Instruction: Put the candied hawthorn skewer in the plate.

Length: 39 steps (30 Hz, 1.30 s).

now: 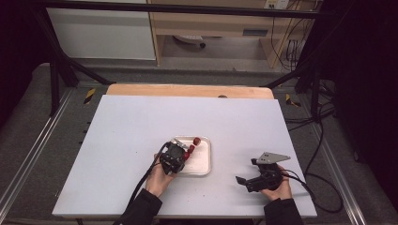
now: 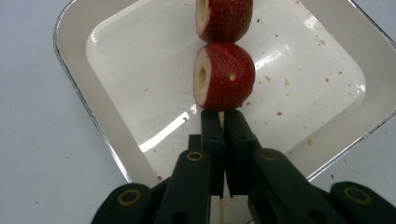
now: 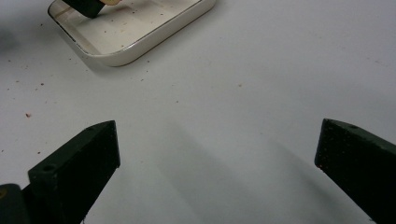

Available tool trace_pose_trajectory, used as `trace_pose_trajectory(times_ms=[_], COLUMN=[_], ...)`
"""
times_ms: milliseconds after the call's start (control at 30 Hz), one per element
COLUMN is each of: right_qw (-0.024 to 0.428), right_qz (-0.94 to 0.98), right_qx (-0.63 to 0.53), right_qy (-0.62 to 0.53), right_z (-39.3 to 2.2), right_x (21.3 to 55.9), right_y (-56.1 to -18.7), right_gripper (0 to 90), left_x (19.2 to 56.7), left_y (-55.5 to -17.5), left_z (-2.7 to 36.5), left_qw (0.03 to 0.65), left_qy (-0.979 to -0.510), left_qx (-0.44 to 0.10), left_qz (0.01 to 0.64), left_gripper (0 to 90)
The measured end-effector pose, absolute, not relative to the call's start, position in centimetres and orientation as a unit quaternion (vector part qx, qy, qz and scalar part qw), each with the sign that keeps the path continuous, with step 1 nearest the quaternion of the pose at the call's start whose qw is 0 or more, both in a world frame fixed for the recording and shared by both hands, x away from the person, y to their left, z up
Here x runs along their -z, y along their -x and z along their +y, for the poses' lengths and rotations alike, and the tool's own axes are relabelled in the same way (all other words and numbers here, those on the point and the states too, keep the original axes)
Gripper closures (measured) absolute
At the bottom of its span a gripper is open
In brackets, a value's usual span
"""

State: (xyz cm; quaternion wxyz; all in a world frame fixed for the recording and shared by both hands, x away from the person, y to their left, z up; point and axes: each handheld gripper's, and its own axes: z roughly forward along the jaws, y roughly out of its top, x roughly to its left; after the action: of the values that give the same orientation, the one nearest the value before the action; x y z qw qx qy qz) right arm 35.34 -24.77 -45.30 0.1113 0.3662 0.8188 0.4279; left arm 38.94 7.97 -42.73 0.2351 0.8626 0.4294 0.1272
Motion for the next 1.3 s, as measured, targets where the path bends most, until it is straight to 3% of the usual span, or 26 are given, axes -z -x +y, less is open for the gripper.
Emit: trace_pose_trajectory(times_ms=[100,167,433,667,833,1300], right_qw=[0.11,0.11,0.112,0.114,0.116,0.115], right_qz=[0.819,0.819,0.815,0.812,0.812,0.813], right_qx=[-0.428,-0.427,-0.43,-0.435,-0.435,-0.432], right_qy=[-0.368,-0.368,-0.371,-0.372,-0.372,-0.372], right_z=[-24.7,-24.7,-24.9,-24.9,-25.0,-25.0], right_x=[45.3,45.3,45.1,45.0,45.0,45.1], right_y=[-35.3,-35.3,-35.3,-35.2,-35.3,-35.2], right_gripper=[0.5,0.5,0.5,0.5,0.5,0.5], left_x=[42.7,42.6,41.3,40.0,40.0,42.6], left_y=[-39.0,-38.9,-38.5,-38.3,-37.4,-34.2], left_z=[8.1,8.2,9.8,12.7,15.2,23.1], left_qw=[0.236,0.24,0.281,0.301,0.316,0.37], left_qy=[-0.864,-0.867,-0.871,-0.866,-0.857,-0.828], left_qx=[-0.126,-0.124,-0.127,-0.122,-0.13,-0.138], left_qz=[0.426,0.419,0.382,0.38,0.385,0.398], left_gripper=[86.3,80.4,47.5,28.4,18.9,10.6])
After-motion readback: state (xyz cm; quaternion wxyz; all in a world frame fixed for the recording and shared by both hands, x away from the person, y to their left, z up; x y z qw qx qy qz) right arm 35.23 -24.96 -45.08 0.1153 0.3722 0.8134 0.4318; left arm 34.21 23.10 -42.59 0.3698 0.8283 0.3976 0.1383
